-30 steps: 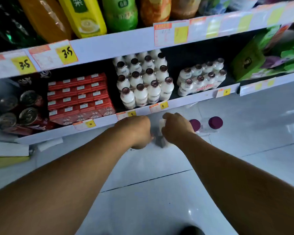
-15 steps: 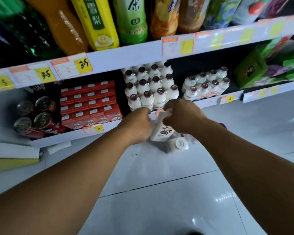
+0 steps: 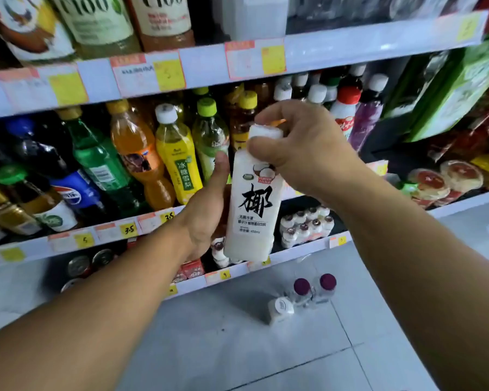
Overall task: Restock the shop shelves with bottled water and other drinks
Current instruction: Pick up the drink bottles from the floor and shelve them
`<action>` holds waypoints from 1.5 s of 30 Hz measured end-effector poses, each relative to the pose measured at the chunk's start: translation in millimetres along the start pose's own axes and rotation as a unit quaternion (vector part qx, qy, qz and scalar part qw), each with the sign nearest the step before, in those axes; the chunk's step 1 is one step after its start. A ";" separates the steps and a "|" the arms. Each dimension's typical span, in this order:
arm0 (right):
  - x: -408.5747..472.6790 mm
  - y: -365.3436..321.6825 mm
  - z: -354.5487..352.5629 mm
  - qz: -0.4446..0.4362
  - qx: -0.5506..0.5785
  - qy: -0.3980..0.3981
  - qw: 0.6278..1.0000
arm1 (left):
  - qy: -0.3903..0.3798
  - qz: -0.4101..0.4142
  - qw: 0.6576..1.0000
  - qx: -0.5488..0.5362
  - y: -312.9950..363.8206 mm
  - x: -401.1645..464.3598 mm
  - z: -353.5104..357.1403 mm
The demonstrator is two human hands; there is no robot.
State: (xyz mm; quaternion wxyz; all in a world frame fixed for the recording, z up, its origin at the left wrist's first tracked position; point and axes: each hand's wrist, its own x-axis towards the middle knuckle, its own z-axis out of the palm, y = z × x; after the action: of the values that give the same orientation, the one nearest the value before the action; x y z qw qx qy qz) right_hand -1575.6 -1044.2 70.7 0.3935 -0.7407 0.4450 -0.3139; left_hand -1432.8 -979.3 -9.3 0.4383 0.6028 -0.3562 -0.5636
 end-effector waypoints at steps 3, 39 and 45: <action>2.3 -23.7 -11.0 0.002 0.127 0.057 0.990 | -0.044 0.021 0.999 -0.008 33.9 -19.1 9.7; 9.9 -175.3 -0.6 -0.174 0.278 0.017 0.945 | 0.038 0.296 0.950 -0.095 176.7 -126.5 -32.7; 6.2 -155.1 -58.8 -0.157 0.243 0.090 0.953 | -0.024 0.308 0.947 -0.084 200.6 -104.7 21.1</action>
State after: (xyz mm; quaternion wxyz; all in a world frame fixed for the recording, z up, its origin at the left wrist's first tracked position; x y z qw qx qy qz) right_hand -1557.1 -1022.0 234.1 0.4654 -0.6516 0.2667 -0.5363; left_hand -1452.3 -957.9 216.1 0.6306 0.4111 -0.4866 -0.4433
